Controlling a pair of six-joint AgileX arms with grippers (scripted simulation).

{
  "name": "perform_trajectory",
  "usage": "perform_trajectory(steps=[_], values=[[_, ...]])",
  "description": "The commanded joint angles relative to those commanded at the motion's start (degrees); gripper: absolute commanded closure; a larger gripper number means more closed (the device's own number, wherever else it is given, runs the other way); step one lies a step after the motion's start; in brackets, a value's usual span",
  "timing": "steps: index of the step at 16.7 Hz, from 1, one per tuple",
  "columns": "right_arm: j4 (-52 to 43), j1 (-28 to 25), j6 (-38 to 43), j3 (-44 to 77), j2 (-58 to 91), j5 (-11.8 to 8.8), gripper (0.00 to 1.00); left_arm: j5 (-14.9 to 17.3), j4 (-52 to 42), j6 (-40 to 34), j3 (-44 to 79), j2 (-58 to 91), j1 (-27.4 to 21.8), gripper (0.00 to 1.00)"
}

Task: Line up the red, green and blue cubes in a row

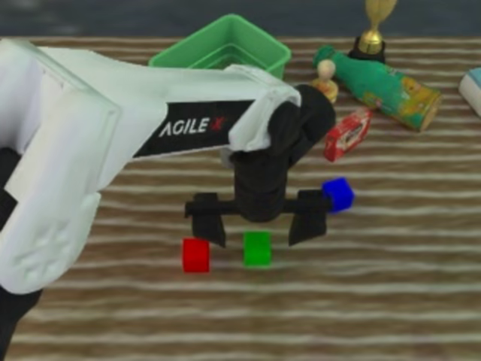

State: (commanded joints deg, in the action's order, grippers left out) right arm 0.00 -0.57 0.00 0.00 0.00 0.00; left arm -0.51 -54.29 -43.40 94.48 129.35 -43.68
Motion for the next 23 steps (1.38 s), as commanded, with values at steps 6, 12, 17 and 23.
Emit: perform_trajectory(steps=[6, 12, 17, 23], values=[[0.0, 0.0, 0.0, 0.0, 0.0, 0.0, 0.0, -0.01, -0.2, 0.0, 0.18, -0.09, 0.08, 0.0], [0.0, 0.0, 0.0, 0.0, 0.0, 0.0, 0.0, -0.06, -10.42, -0.26, 6.96, -3.02, 0.73, 0.0], [0.0, 0.0, 0.0, 0.0, 0.0, 0.0, 0.0, -0.05, -13.58, -0.24, 9.26, -4.36, 1.03, 0.0], [-3.91, -1.79, 0.43, 5.85, 5.92, -0.25, 0.0, -0.38, -10.07, 0.24, 3.89, -10.05, 3.55, 0.0]])
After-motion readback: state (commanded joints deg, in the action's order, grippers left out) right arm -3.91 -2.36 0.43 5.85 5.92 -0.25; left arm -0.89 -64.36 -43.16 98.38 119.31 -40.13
